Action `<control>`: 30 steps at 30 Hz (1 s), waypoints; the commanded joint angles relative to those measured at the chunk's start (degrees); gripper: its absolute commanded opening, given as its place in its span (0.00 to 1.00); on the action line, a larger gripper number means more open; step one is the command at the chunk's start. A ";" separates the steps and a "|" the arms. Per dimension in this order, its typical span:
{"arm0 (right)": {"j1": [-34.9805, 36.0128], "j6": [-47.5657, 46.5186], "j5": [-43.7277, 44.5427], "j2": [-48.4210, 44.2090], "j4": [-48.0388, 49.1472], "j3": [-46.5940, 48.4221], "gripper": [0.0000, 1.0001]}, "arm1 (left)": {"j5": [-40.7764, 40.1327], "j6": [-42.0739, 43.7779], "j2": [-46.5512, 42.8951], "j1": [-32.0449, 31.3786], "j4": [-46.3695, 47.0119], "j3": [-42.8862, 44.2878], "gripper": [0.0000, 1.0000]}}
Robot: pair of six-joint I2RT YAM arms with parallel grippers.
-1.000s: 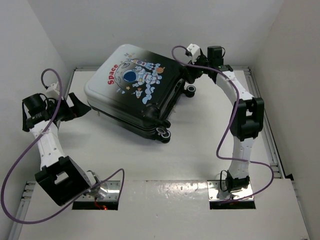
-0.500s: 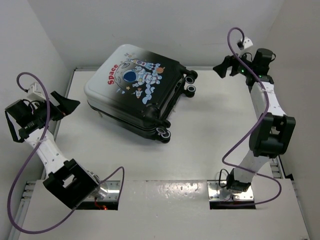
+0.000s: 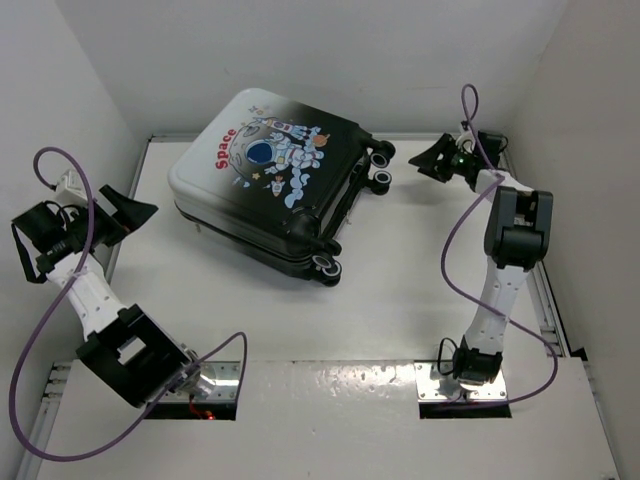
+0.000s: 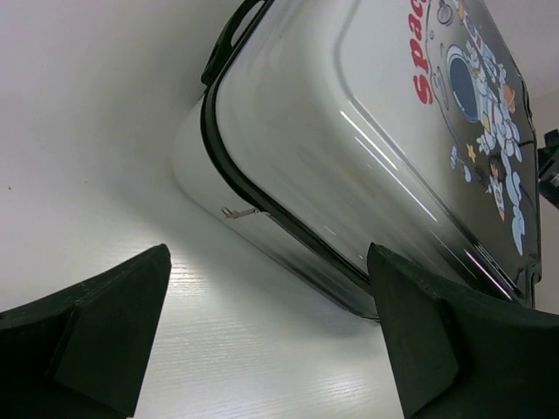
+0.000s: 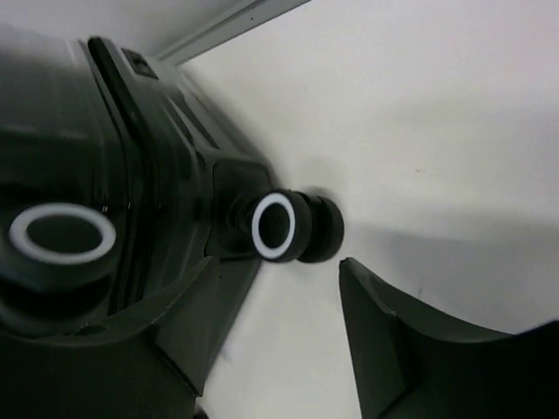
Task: Pack the luggage
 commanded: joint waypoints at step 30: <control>13.64 23.04 -9.36 20.58 5.17 8.51 0.21 | -0.40 -8.82 14.31 5.29 3.35 -6.60 0.84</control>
